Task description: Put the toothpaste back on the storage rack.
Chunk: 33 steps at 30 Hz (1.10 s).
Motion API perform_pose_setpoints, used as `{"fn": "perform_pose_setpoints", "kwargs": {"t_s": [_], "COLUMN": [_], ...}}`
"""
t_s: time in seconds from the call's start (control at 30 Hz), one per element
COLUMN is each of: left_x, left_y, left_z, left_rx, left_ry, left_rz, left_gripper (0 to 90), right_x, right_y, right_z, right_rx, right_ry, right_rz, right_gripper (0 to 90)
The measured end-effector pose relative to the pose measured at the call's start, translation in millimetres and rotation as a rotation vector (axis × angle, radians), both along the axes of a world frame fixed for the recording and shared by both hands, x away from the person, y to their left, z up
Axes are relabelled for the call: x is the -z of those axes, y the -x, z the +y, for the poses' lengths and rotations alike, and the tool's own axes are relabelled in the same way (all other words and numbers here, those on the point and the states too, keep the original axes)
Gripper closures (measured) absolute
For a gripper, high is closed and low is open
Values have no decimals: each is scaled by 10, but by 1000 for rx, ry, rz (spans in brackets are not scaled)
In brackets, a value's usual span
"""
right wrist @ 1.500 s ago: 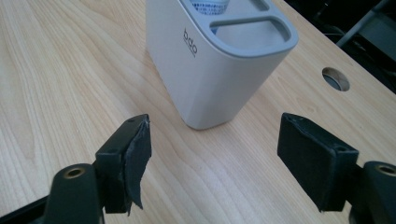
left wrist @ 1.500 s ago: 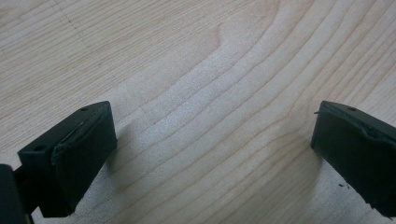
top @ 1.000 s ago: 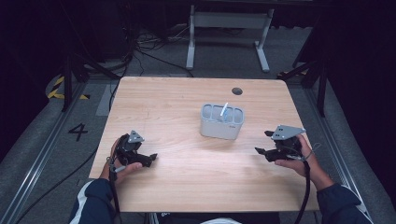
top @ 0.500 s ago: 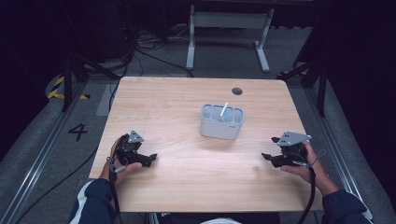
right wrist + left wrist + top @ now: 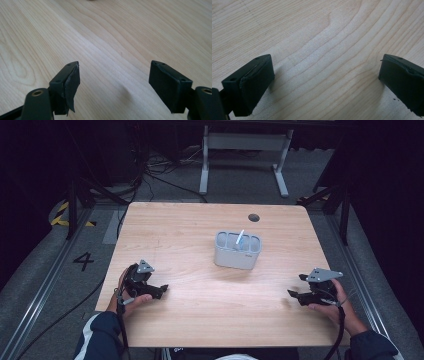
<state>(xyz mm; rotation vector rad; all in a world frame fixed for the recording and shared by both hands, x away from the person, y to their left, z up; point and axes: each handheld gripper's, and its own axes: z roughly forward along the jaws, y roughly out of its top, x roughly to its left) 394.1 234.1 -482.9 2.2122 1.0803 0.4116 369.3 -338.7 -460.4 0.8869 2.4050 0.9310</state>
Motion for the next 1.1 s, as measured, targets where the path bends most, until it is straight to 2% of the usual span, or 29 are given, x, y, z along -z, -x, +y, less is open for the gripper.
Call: {"fn": "perform_pose_setpoints", "kwargs": {"t_s": [0.1, 0.17, 0.33, 0.5, 0.63, 0.67, 0.73, 0.93, 1.1], "left_x": [1, 0, 1, 1, 3, -2, -3, 4, 1], "left_y": [1, 0, 0, 0, -1, -11, -11, 0, 1], "left_z": [-2, -1, -1, 1, -1, 8, 8, -3, 6], "left_rx": [0, 0, 2, 3, 2, 14, 13, -1, 4], "left_ry": [3, 1, 3, 4, 9, -5, -6, 10, -1], "left_rz": [3, 1, 4, 4, 10, 2, 4, 9, -2], "left_gripper": [5, 5, 5, 4, 3, 2, 2, 2, 4], "right_x": [52, 82, 194, 256, 259, 259, 259, 259, 260], "right_y": [30, 43, 71, 93, 81, 80, 80, 80, 82], "right_z": [-87, -151, -253, -345, -360, -360, -360, -360, -357], "right_rx": [24, 35, 66, 83, 84, 84, 84, 84, 87], "right_ry": [-32, -71, -76, -131, -137, -137, -138, -138, -136], "right_rz": [7, 26, 48, 54, 67, 68, 68, 69, 67], "right_gripper": [253, 253, 250, 235, 226, 226, 226, 225, 221]}}
